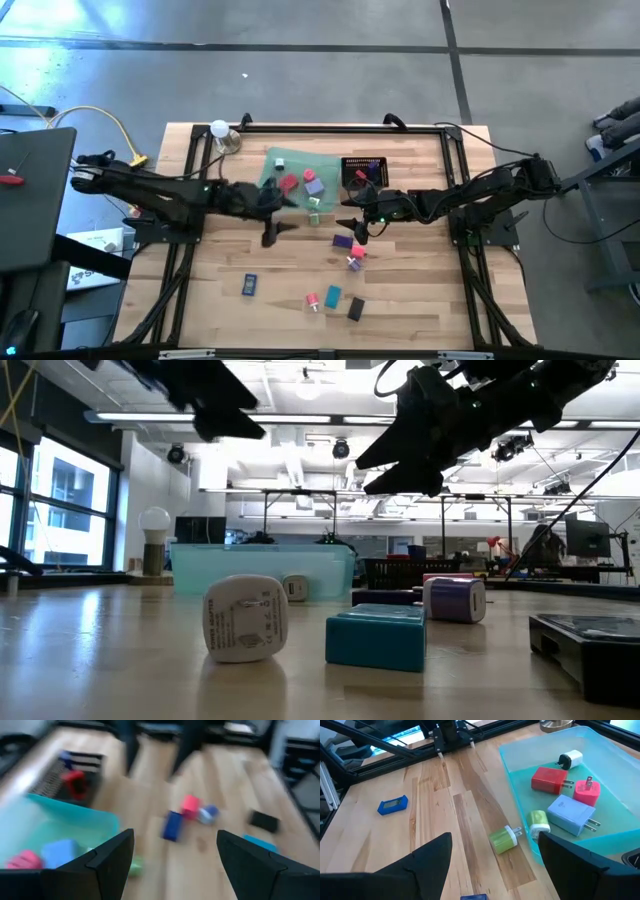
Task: Pick & Place Office items
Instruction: Put the blue digital timer into the black bin
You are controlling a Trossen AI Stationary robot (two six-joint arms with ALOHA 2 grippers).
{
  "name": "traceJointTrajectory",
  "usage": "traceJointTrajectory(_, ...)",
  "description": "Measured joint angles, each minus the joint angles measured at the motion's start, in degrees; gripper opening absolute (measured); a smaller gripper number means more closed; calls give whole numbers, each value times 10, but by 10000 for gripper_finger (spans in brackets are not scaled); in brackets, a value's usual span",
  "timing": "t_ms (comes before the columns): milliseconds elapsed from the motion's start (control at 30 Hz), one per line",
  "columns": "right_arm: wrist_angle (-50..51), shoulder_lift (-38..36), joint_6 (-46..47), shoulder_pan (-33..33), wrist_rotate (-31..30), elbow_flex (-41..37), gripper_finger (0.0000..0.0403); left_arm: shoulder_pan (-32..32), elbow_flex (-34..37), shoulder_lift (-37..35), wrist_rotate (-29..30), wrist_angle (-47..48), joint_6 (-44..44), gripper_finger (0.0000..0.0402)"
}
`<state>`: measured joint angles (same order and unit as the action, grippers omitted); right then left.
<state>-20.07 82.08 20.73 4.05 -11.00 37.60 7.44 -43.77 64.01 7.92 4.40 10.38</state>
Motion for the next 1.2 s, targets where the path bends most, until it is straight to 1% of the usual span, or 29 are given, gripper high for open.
traceJointTrajectory(133,0,0,0,0,0,0,285,47,0,-14,-1,42,16,278)
traceJointTrajectory(300,1,0,0,0,0,0,285,91,0,-14,1,98,89,279)
traceJointTrajectory(400,1,0,0,0,0,0,285,101,0,-14,15,138,167,282)
traceJointTrajectory(467,1,0,2,0,0,0,285,101,0,-14,9,173,217,283)
traceJointTrajectory(633,1,0,3,0,6,0,285,101,0,-14,-64,261,323,283)
traceJointTrajectory(700,2,0,2,0,7,0,285,103,0,-14,-97,281,374,283)
traceJointTrajectory(767,1,0,-1,0,6,0,285,111,0,-14,-110,290,428,283)
traceJointTrajectory(1000,-10,0,-34,-1,5,0,285,144,0,-14,-107,297,623,283)
traceJointTrajectory(1100,-13,0,-49,-1,6,0,285,165,0,-12,-86,329,705,283)
traceJointTrajectory(1200,-16,0,-63,-1,6,0,285,186,0,-10,-80,363,789,283)
